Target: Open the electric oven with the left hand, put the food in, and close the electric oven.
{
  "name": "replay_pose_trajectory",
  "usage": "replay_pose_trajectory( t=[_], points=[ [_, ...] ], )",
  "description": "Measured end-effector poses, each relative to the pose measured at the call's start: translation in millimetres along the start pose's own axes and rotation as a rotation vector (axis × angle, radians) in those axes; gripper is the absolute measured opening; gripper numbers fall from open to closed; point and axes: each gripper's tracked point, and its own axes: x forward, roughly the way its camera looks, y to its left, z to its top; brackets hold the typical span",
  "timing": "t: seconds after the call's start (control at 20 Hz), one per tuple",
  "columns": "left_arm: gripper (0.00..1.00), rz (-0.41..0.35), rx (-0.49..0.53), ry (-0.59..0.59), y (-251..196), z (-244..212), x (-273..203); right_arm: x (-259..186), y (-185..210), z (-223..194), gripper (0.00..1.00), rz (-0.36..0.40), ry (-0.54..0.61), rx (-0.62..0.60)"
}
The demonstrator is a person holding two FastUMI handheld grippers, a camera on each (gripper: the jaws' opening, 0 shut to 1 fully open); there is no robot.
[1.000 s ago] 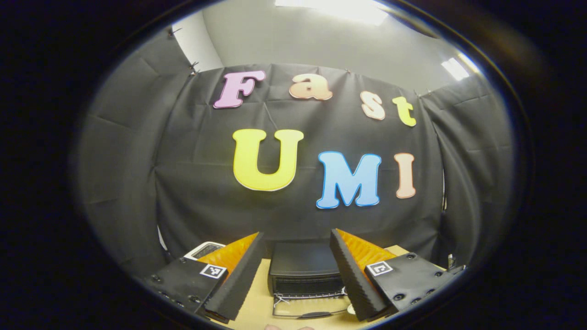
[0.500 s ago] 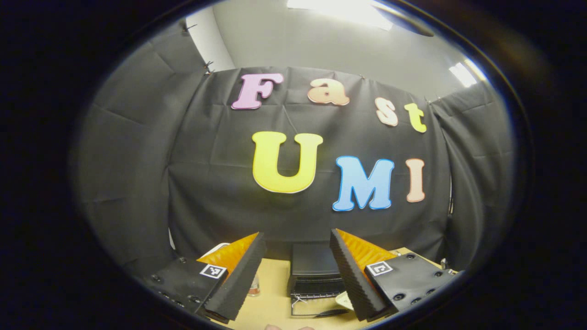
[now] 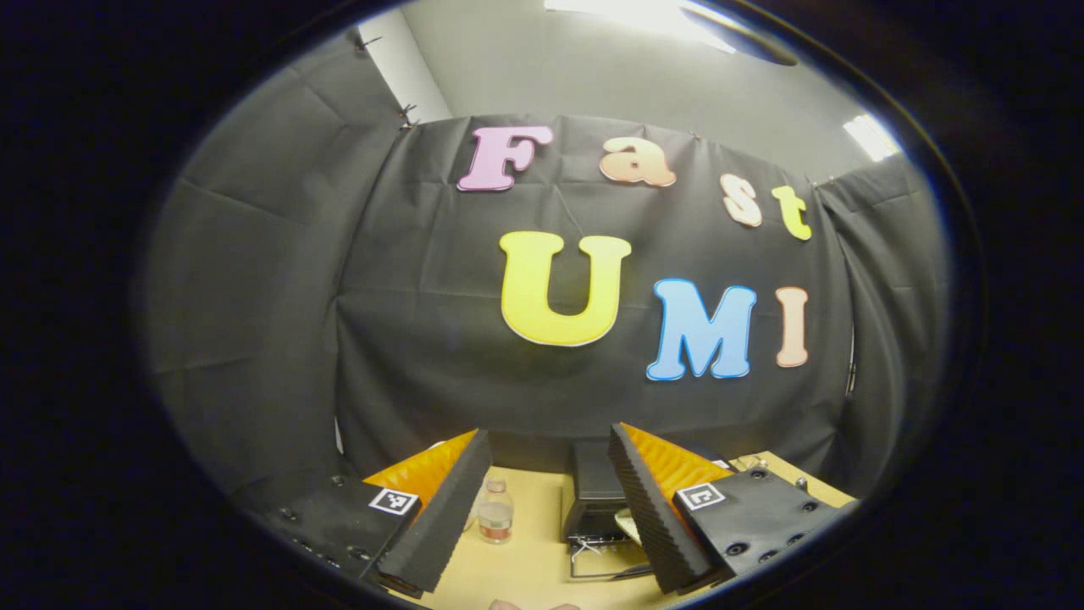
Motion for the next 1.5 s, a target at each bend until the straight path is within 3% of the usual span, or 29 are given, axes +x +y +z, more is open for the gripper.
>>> replay_pose_trajectory(
  t=[0.1, 0.6, 0.7, 0.75, 0.85, 0.95, 1.0, 1.05, 1.1, 1.2, 1.35, 1.4, 1.45, 1.5],
  points=[
    [0.95, 0.021, 0.0, 0.013, 13.7, -4.3, 1.3, 16.9, 8.4, -0.9, 0.01, 0.013, -0.036, 0.032],
    [0.95, 0.1, 0.003, 0.073, 60.3, -25.6, 9.0, 86.5, 48.2, -5.5, 0.02, 0.04, -0.154, 0.121],
    [0.99, 0.106, 0.002, 0.085, 62.7, -29.9, 9.9, 94.5, 54.9, -8.1, 0.03, 0.06, -0.16, 0.128],
    [0.92, 0.108, 0.003, 0.087, 63.9, -31.4, 11.2, 95.1, 57.1, -8.6, 0.05, 0.071, -0.156, 0.126],
    [0.99, 0.108, 0.002, 0.09, 62.7, -31.8, 16.0, 97.8, 59.5, -4.7, 0.07, 0.089, -0.159, 0.118],
    [0.99, 0.097, 0.004, 0.086, 56.4, -30.2, 18.7, 89.7, 63.7, -2.2, 0.09, 0.11, -0.156, 0.112],
    [0.99, 0.091, 0.005, 0.084, 52.3, -29.7, 21.3, 87.3, 67.3, -2.4, 0.12, 0.129, -0.148, 0.098],
    [0.99, 0.081, 0.005, 0.083, 47.1, -30.1, 25.2, 82.3, 68.2, -3.3, 0.21, 0.138, -0.136, 0.076],
    [0.95, 0.071, 0.005, 0.081, 41.1, -28.8, 27.8, 76.7, 69.2, -4.0, 0.22, 0.146, -0.128, 0.046],
    [0.95, 0.047, 0.005, 0.074, 26.6, -27.4, 31.0, 66.1, 53.6, -4.6, 0.33, 0.091, -0.101, -0.036],
    [0.99, 0.003, 0.01, 0.067, 0.1, -25.8, 35.4, 44.6, 34.4, 5.8, 0.34, 0.025, -0.091, -0.23],
    [1.0, -0.012, 0.014, 0.064, -8.5, -24.7, 35.8, 35.4, 33.2, 9.3, 0.22, 0.028, -0.09, -0.292],
    [1.0, -0.027, 0.016, 0.065, -17.9, -25.2, 35.7, 26.2, 32.6, 13.2, 0.34, 0.03, -0.091, -0.345],
    [0.95, -0.04, 0.018, 0.068, -27.0, -25.9, 35.2, 14.6, 31.9, 15.8, 0.35, 0.035, -0.089, -0.39]
  ],
)
